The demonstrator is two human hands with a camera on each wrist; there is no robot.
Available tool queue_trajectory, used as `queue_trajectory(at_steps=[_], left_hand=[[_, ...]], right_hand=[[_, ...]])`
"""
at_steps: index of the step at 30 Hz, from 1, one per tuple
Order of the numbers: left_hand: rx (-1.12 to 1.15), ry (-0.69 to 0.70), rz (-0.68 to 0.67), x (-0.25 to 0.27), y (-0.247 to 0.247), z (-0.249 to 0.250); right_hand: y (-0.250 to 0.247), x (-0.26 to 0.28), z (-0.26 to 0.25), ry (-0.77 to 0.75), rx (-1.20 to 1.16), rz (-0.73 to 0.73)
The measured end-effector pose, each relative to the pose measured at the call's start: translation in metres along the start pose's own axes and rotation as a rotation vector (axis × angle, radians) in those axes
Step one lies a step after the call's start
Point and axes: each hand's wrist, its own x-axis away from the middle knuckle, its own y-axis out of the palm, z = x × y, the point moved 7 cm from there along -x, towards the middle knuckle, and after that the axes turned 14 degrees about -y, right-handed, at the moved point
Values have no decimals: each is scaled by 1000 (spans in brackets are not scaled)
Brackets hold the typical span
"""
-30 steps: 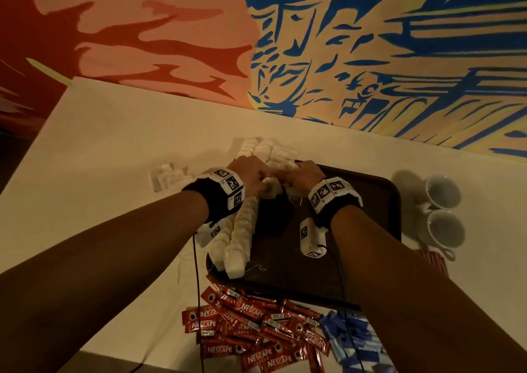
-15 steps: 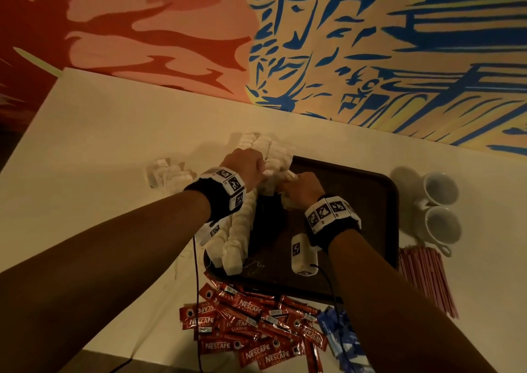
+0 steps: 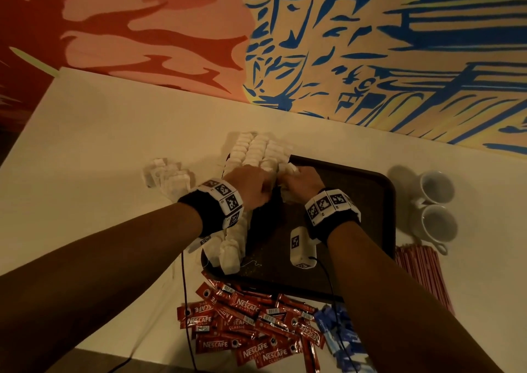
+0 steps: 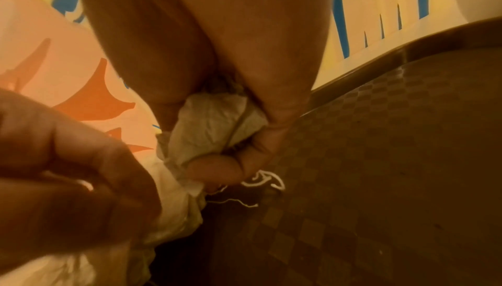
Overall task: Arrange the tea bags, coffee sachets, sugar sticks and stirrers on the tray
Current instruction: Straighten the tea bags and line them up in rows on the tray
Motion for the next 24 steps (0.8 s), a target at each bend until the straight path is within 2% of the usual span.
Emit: queue_trajectory(at_steps=[4,8,11,17,21,24], left_hand=[[-25,-4,-23,3,3,0],[273,21,12,21,-16,6],[621,33,11,44,-30,11],[671,-37,9,63,-24,17],[746,-66,16,65,-23,8],[864,-57,-69,70,-22,4]], right_hand=[[-19,10,-2,-19,-172,131],[-26,21,-5,-16,-338,124],[-29,41,-14,48,-595,27],[-15,79,-36,113,-983,-145],[-21,105,-43,5,-1044,-122],[-26,115,-38,-31,-1007,-102]])
